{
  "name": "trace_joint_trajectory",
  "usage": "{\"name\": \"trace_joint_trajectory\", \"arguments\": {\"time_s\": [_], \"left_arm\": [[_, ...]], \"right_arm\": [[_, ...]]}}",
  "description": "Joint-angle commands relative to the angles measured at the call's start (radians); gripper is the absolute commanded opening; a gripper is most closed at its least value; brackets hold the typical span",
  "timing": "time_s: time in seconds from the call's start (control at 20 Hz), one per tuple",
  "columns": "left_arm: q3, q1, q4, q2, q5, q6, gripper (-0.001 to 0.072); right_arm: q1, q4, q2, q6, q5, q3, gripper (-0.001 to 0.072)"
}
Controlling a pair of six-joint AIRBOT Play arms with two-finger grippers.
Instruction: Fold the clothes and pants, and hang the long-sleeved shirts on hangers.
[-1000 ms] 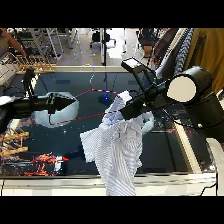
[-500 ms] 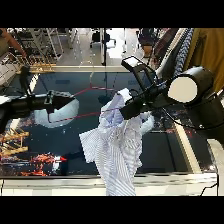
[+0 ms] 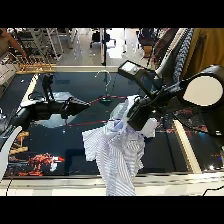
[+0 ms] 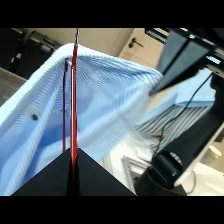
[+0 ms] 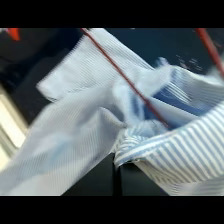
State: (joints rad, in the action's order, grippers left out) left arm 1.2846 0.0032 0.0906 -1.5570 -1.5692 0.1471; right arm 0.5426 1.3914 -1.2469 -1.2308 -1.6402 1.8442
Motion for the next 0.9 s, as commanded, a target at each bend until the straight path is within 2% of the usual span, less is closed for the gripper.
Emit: {"name": "trace_joint_trajectory", "arguments": {"time_s": [0.0, 0.2, 0.4, 0.5, 0.6, 0.7, 0.85], "left_arm": [[0.0, 0.045, -0.096, -0.019, -0.093, 0.06, 0.0013], [0.001, 0.072, -0.142, -0.019, -0.174, 0.102, 0.0013], [0.001, 0.056, -0.14, -0.019, -0.174, 0.116, 0.0013], [0.001, 0.042, -0.115, -0.019, -0.17, 0.125, 0.0013], [0.001, 0.03, -0.081, -0.019, -0.158, 0.127, 0.0013], [0.0, 0.022, -0.075, -0.019, -0.111, 0.127, 0.0013], [0.0, 0.023, -0.018, -0.02, -0.037, 0.11, 0.0012]], "right_arm": [[0.0, 0.128, 0.016, 0.071, -0.016, 0.0, 0.0021], [0.0, 0.161, 0.008, 0.235, 0.089, 0.0, 0.002], [0.0, 0.138, -0.001, 0.312, 0.246, 0.0, 0.0019], [0.001, 0.056, -0.013, 0.312, 0.241, 0.0, 0.0019], [0.003, -0.095, -0.02, 0.312, 0.227, 0.0, 0.002], [0.018, -0.208, -0.018, 0.312, 0.169, 0.0, 0.002], [0.061, -0.224, -0.011, 0.302, 0.029, 0.0, 0.002]]}}
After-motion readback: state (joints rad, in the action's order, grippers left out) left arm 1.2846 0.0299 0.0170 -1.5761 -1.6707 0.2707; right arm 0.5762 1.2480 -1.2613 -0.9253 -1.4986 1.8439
